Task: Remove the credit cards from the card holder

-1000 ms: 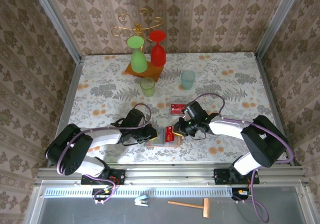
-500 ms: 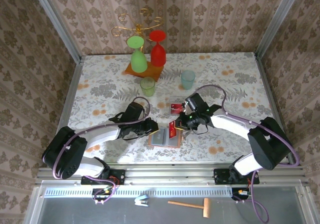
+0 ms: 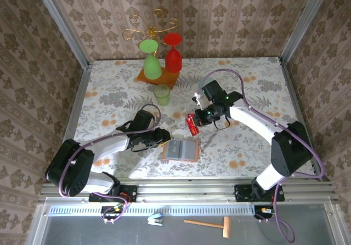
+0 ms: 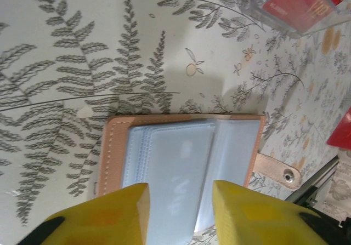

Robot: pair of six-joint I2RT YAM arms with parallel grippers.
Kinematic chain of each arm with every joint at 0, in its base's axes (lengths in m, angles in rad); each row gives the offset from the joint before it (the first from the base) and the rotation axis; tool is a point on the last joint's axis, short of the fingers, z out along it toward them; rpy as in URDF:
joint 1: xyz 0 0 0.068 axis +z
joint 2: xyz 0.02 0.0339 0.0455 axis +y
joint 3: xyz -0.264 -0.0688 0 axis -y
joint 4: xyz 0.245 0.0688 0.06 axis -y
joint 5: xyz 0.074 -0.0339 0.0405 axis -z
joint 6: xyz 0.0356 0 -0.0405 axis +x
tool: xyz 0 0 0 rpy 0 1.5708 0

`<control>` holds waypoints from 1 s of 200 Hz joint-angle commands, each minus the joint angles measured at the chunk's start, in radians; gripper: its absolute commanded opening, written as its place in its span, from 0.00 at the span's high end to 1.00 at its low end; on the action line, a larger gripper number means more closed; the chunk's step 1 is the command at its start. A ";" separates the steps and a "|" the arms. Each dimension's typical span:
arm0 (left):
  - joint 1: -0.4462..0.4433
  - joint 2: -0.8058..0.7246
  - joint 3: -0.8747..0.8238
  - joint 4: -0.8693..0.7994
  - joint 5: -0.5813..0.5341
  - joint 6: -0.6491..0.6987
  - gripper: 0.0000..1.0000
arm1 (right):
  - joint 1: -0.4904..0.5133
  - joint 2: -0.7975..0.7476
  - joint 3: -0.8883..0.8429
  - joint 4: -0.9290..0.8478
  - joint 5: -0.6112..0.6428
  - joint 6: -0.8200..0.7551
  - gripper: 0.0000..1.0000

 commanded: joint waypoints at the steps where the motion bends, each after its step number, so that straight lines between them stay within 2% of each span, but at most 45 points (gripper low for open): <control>1: 0.014 0.003 0.010 -0.042 -0.013 0.041 0.60 | -0.007 0.029 0.071 -0.126 0.052 -0.254 1.00; 51: 0.016 0.029 -0.023 -0.014 0.002 0.029 0.54 | -0.030 0.063 0.178 -0.194 0.088 -0.522 1.00; 111: 0.015 0.048 -0.061 0.039 0.027 -0.006 0.54 | -0.082 0.189 0.385 -0.322 0.115 -0.634 1.00; 200: 0.007 0.003 -0.087 0.051 0.018 -0.049 0.54 | -0.093 0.323 0.547 -0.441 0.094 -0.857 1.00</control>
